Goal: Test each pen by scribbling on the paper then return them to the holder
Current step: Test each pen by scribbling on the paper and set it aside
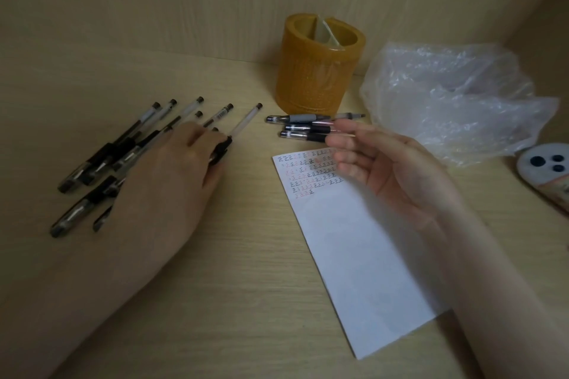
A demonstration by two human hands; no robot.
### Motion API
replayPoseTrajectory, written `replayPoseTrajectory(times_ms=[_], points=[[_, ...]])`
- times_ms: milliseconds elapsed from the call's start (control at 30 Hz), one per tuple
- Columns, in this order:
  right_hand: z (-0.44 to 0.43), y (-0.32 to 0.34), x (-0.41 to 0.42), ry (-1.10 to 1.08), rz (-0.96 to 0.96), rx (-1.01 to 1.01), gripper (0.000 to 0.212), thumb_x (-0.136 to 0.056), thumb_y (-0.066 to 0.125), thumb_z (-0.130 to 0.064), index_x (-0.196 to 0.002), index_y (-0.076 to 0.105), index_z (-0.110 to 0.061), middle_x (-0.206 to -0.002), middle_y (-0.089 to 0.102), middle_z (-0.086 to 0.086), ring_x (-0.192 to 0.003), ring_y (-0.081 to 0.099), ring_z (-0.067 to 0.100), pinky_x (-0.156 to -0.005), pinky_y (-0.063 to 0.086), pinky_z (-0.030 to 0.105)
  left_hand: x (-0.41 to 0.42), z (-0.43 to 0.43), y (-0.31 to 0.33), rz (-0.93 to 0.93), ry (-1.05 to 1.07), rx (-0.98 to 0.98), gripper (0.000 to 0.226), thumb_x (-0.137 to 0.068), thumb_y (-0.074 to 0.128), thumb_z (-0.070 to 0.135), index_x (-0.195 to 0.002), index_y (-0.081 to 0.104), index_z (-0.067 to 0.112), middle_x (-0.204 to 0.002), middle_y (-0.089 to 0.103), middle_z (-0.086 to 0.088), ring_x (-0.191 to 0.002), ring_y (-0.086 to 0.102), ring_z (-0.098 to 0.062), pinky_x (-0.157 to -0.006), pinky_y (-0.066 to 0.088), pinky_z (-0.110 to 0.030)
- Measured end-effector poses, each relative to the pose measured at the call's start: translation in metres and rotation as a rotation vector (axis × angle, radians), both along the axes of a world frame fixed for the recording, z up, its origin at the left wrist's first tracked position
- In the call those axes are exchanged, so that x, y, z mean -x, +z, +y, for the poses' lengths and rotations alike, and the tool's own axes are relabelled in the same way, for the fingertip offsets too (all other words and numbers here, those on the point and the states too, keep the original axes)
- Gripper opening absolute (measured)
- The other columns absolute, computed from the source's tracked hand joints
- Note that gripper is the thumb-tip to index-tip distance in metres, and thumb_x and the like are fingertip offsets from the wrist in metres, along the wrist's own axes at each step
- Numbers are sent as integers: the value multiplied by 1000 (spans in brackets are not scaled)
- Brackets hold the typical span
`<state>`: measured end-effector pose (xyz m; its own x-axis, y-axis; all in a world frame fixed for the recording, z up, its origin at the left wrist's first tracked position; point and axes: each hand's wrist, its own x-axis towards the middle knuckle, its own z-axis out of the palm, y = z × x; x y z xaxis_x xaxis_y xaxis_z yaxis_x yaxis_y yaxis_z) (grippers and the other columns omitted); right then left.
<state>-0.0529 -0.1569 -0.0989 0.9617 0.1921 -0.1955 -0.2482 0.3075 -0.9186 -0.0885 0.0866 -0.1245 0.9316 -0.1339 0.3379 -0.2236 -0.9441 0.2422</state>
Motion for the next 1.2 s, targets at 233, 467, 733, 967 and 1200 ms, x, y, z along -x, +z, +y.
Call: replayPoseTrajectory(times_ms=[233, 467, 733, 967, 1200], points=[[1, 0, 2, 19, -3, 6, 24, -96, 42, -6, -101, 65, -3, -73, 71, 7, -58, 63, 11, -54, 54, 20, 3, -4, 4, -38, -37, 101, 41, -79, 63, 3, -120, 55, 4, -98, 63, -16, -82, 61, -31, -70, 51, -41], [16, -8, 10, 136, 30, 64, 22, -95, 48, -11, -101, 63, 4, -72, 68, 12, -54, 60, 12, -50, 52, 21, 4, -5, 5, -151, 6, 215, 50, -78, 56, -19, -125, 46, -7, -108, 49, -27, -76, 50, -22, -69, 44, -34], [25, -11, 17, 290, -97, 69, 29, -88, 61, -24, -112, 62, -6, -77, 64, 11, -56, 55, 15, -51, 49, 24, 12, -20, 12, -60, -173, 527, 26, -90, 46, 1, -110, 57, 12, -98, 41, 9, -80, 47, 6, -78, 38, -6], [29, -10, 23, 252, -371, 196, 3, -81, 68, -7, -78, 66, -6, -60, 60, 9, -46, 52, 15, -43, 44, 22, 31, -39, 7, 237, -272, 535, 16, -87, 36, 44, -98, 47, 40, -80, 60, 20, -81, 55, 8, -70, 37, -4], [23, -8, 25, 328, -433, 277, 17, -79, 68, -2, -71, 54, -2, -53, 59, 2, -40, 47, 14, -43, 40, 25, 34, -40, 5, 320, -348, 618, 22, -86, 41, 52, -79, 57, 39, -76, 62, 20, -71, 57, 2, -63, 37, -4]])
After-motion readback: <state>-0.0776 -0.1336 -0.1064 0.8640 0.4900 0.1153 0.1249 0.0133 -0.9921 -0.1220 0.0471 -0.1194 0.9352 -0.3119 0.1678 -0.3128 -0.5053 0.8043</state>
